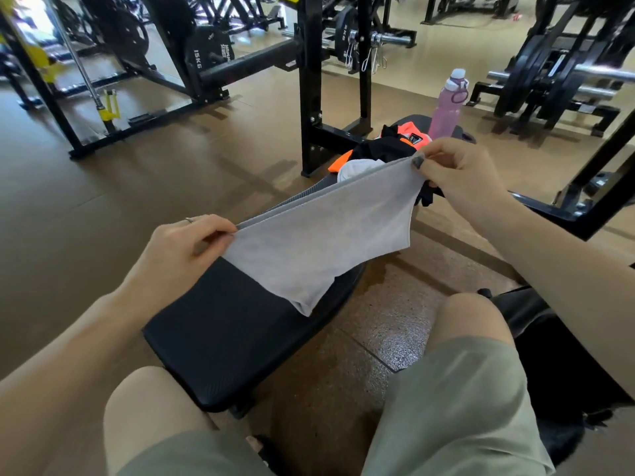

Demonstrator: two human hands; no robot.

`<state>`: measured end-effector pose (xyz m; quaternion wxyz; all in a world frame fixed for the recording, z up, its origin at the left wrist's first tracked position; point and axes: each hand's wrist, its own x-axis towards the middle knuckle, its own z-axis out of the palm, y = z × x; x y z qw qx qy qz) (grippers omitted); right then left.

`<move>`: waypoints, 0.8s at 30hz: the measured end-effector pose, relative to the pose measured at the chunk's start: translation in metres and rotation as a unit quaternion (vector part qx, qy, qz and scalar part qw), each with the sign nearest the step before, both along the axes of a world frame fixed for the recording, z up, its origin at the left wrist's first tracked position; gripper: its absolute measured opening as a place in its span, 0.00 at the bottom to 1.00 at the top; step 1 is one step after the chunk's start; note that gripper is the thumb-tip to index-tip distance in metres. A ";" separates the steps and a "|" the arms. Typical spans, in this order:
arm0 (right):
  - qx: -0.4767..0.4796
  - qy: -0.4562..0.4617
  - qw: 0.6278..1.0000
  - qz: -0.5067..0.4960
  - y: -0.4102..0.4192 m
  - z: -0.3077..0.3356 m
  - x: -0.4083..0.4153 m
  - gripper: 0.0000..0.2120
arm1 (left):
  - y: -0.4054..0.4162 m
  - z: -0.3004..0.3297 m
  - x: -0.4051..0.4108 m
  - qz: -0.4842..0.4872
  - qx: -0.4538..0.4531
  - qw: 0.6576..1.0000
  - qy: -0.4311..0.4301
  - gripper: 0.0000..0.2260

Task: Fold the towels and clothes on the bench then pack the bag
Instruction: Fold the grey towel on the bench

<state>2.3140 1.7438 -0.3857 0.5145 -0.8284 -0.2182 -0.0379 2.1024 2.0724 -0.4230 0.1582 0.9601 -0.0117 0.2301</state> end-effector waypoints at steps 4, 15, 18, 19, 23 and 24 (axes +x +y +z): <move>-0.018 0.020 1.000 -0.009 0.000 -0.003 0.004 0.11 | 0.002 0.016 -0.002 0.010 -0.031 0.999 0.012 0.04; 0.062 0.124 0.990 -0.007 0.009 0.002 0.006 0.07 | -0.005 0.032 -0.012 -0.018 -0.036 0.998 0.043 0.06; 0.069 0.127 0.990 -0.001 0.007 0.008 0.004 0.07 | -0.009 0.040 -0.018 -0.009 -0.054 0.996 0.065 0.05; 0.066 0.125 0.990 -0.001 0.007 0.011 0.003 0.07 | -0.011 0.043 -0.020 -0.004 -0.058 0.996 0.075 0.05; 0.058 0.124 0.991 0.004 0.006 0.021 -0.002 0.06 | -0.022 0.056 -0.029 0.019 -0.065 0.992 0.105 0.05; 0.062 0.126 0.990 0.008 0.005 0.023 -0.002 0.06 | -0.024 0.057 -0.030 0.026 -0.072 0.991 0.105 0.05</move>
